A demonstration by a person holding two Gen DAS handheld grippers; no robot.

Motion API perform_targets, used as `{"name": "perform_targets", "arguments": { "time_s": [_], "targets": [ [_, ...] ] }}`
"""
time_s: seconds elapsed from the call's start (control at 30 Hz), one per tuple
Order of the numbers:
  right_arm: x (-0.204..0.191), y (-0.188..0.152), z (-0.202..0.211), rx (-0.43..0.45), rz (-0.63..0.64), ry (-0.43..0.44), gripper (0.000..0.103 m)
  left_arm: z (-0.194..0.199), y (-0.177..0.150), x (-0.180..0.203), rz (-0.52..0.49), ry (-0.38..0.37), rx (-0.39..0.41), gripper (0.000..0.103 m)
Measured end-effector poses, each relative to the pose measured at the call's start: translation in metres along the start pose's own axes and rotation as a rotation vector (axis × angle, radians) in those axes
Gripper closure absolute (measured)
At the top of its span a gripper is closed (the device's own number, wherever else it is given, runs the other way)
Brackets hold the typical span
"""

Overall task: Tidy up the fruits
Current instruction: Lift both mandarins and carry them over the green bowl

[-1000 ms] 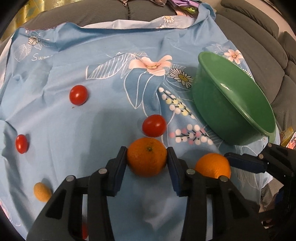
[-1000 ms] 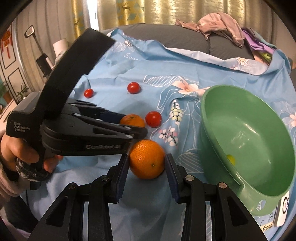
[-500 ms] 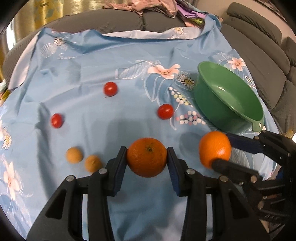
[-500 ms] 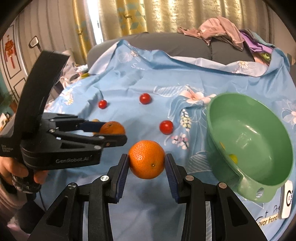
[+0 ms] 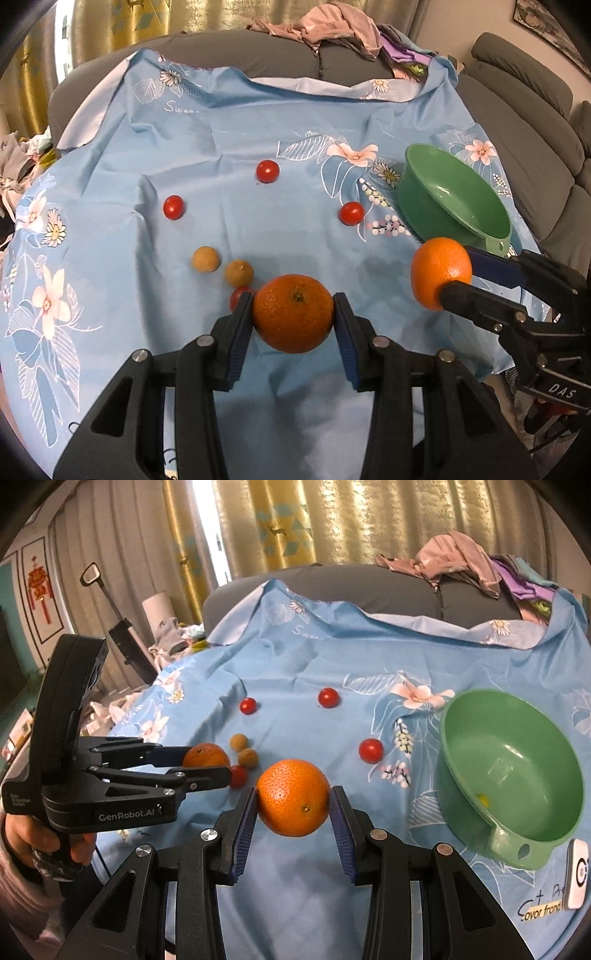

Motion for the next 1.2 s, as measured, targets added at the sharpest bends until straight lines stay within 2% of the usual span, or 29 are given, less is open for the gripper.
{"name": "perform_targets", "arguments": {
  "time_s": [0.63,1.2],
  "targets": [
    [-0.008,0.012,0.036,0.096,-0.014,0.032,0.062,0.049,0.004,0.023,-0.049,0.006,0.099,0.061],
    [0.009,0.015,0.049,0.151,-0.054,0.042,0.062,0.053,0.013,0.045,-0.111,0.026,0.1,0.061]
  ]
}}
Point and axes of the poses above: each gripper's, at about its wrist camera, not at the fingertips, and z roughly against the way its jaws point, x to its right, y to its top, the point moved 7 cm from there along -z, roughly the way its jaws point, and after that the axes turned 7 degrees about -y, right-handed, at the moved point
